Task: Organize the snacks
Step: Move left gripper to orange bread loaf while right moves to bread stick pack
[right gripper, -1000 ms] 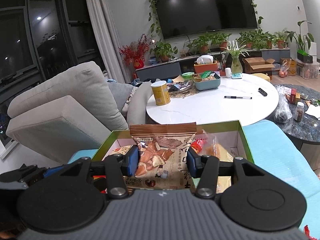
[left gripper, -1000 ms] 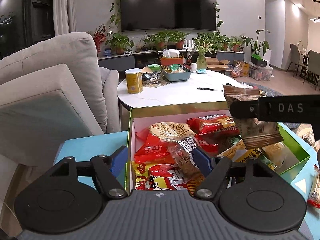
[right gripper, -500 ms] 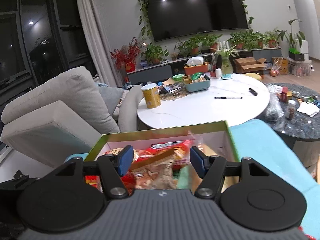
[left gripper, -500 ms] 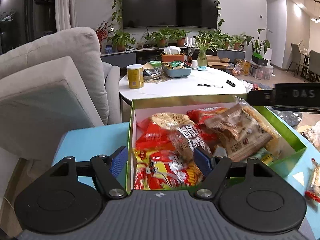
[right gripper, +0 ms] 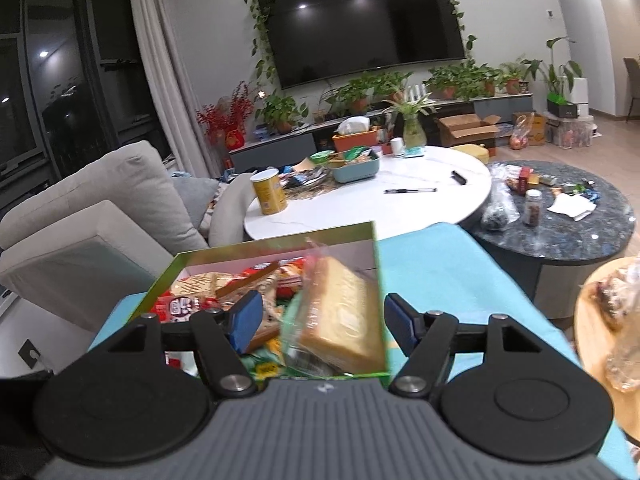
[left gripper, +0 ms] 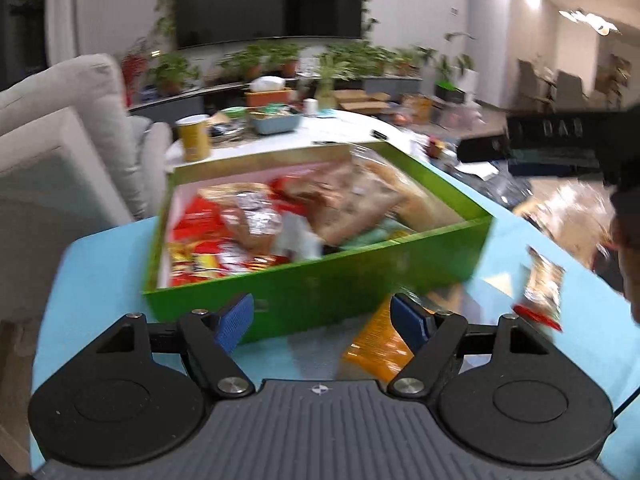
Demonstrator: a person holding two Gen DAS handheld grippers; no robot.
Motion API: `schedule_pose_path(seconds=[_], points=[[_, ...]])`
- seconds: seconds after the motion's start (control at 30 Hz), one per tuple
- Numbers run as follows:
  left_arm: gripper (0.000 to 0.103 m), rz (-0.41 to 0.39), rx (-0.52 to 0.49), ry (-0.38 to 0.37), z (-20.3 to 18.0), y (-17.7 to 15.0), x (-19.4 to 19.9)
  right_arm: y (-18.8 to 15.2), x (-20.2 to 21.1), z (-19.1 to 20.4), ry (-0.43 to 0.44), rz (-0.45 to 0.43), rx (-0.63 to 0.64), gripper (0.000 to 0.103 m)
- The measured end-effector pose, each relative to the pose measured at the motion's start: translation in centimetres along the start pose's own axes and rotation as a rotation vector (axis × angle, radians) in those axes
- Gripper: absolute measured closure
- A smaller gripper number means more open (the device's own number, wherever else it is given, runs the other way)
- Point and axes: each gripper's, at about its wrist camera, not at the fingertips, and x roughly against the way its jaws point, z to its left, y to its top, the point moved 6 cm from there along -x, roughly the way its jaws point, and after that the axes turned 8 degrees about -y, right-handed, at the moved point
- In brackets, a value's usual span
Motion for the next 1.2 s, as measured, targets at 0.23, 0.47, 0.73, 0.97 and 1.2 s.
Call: schedule_pose_path(seconds=[0.23,0.47,0.73,0.97,1.2], points=[[0.026,0.099,-0.071,-0.054,-2.8,-1.2,-3.4,-1.0,0.4,-4.7,-0.077,0.059,-0.069,0.03],[0.026,0.134,-0.085,-0.075,-3.8,-1.7,-4.8,-3.6,-0.6,-8.1,-0.166,0.163,-0.115,0.03],[0.03,0.108,-0.086,-0.046,-4.2,-1.3,-3.9,-5.6,-0.8,-8.1,-0.159,0.228,-0.132,0.03],[0.03,0.13,-0.161,-0.054,-5.0,-1.4,-4.2,-6.8,-1.3,-7.7,-0.134,0.289,-0.188,0.029],[0.03,0.147,-0.147,-0.04,-4.3,-1.7,-5.3,-7.3,-2.8,-6.9,-0.128,0.321,-0.199,0.029]])
